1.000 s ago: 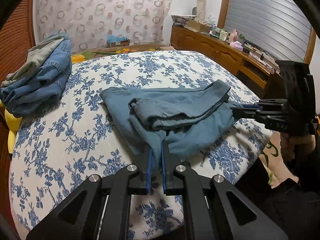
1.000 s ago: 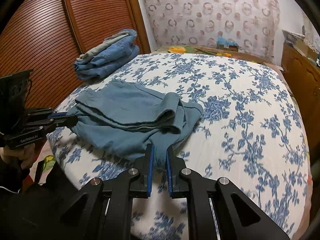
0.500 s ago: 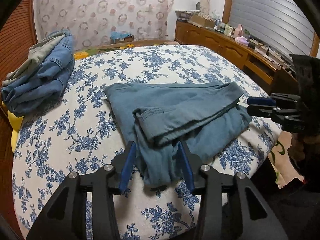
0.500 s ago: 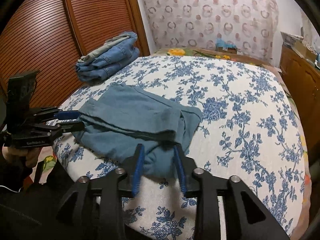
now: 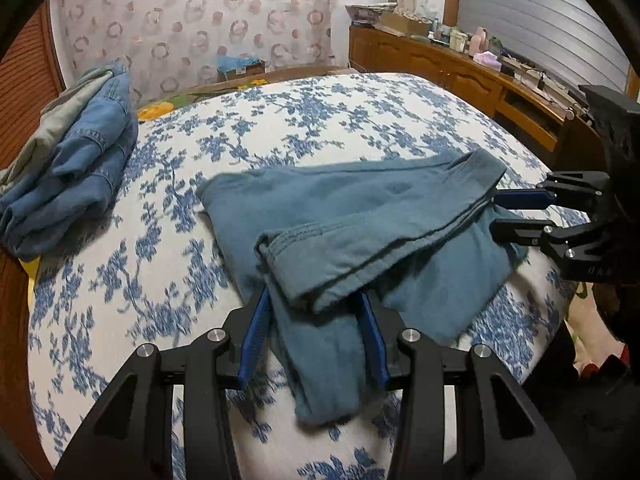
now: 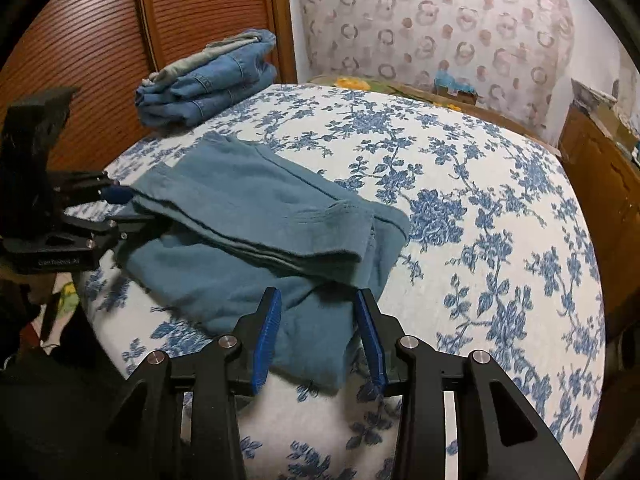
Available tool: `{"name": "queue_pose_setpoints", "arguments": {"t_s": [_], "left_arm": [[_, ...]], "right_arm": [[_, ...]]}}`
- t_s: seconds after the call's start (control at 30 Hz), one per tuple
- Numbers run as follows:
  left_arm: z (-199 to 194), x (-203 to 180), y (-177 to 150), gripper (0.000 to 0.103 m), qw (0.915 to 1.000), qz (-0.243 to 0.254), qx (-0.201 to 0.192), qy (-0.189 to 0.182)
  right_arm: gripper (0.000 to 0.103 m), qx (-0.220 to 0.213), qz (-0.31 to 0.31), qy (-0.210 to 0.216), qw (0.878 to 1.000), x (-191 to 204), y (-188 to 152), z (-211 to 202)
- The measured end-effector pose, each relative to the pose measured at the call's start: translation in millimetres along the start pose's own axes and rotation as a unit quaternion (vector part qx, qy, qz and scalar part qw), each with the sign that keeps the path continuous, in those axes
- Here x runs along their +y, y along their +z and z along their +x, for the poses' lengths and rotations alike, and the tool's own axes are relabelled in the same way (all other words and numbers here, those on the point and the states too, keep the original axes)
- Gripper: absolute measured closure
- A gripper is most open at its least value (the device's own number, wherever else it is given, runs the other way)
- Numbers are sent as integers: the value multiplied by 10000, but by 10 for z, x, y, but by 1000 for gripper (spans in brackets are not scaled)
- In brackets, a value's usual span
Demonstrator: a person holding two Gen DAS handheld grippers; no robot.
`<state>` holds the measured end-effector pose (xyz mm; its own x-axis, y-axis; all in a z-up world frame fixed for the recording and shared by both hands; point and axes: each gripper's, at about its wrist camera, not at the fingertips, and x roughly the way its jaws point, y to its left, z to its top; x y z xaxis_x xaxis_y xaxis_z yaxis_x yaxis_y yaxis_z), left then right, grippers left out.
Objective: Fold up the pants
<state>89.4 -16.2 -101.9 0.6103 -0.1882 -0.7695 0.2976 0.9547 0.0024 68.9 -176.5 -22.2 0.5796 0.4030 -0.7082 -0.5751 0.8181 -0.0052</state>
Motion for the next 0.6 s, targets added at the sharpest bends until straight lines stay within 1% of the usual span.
{"name": "queue_pose_setpoints", "arguments": {"t_s": [0.13,0.3,0.47,0.6], "left_arm": [[5,56,137,58,9999,-32,-126,35],[106,167,316,58,9997,-120,-151,130],[229,272,432,58,9994,-292,-103,163],[258,329,442,58,9988,-471,-103,67]], "right_arm": [[63,-21,-47,-179,9998,-43,129,70],[63,-48,-33,-373,9993,-104,284,208],[63,-137,148,-388,9990,-187,429,359],[63,-115,211,-362,9991,-221,459,459]]}}
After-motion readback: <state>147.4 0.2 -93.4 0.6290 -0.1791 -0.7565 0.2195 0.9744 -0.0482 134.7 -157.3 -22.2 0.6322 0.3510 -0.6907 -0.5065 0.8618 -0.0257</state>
